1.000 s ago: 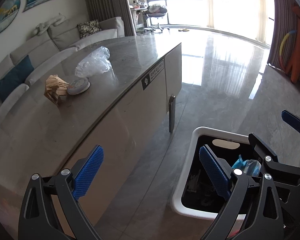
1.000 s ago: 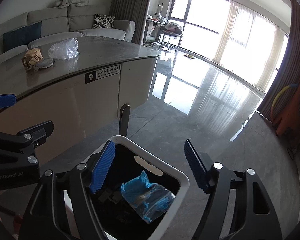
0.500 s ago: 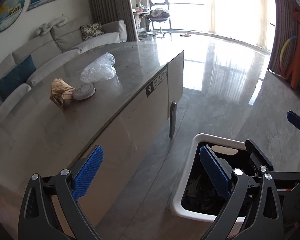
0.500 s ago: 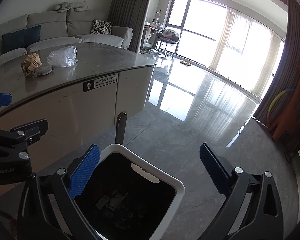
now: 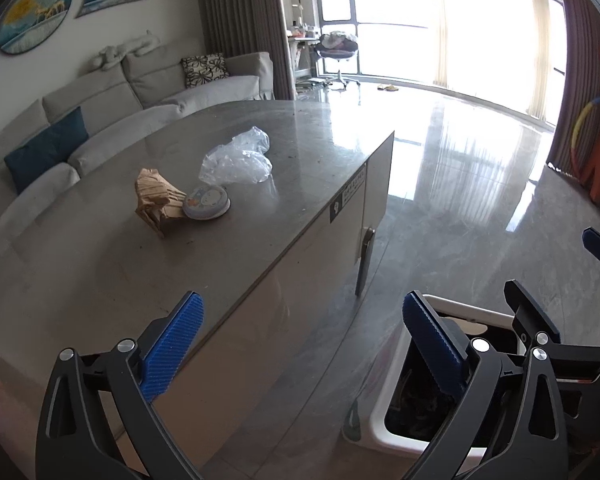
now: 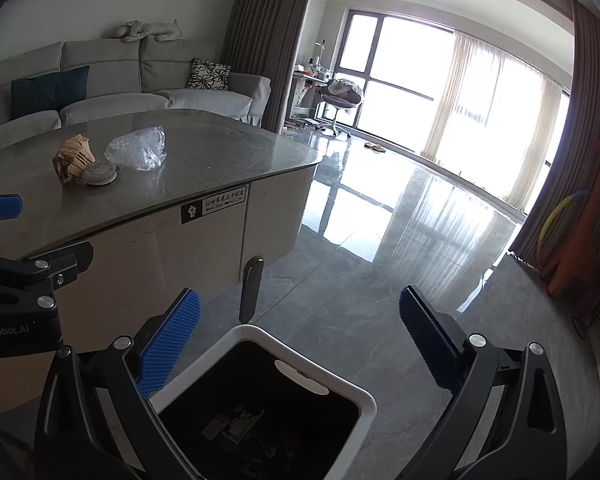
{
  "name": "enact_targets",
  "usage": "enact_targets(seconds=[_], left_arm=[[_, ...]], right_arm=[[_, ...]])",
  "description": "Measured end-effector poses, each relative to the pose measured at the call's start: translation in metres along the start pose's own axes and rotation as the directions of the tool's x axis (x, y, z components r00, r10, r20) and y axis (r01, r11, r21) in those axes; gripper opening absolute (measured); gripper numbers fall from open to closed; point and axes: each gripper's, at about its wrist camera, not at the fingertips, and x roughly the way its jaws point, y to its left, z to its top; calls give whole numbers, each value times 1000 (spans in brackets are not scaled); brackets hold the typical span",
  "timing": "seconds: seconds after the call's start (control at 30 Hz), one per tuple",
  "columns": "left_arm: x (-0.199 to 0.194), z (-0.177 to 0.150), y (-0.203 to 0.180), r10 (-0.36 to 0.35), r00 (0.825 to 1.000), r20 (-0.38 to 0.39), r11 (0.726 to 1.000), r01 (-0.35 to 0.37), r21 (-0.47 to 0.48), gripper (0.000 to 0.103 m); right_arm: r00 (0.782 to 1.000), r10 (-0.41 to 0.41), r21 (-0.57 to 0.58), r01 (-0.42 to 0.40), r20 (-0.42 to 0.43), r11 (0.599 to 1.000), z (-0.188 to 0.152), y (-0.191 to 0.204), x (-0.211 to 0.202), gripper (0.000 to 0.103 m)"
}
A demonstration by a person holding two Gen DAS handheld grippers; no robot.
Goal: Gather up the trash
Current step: 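Move both grippers back over the table toward the brown paper bundle and plastic bag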
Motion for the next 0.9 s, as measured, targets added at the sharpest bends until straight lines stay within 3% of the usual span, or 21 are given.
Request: enact_targets(seconds=[0.37, 0.9], left_arm=[[10, 21, 51, 62, 998, 16, 996, -61, -61, 99], [63, 60, 129, 133, 991, -4, 984, -133, -121, 99]], right_arm=[[998, 52, -49, -49, 47, 998, 36, 44, 13, 99], [985, 145, -115, -134, 97, 984, 96, 118, 63, 99]])
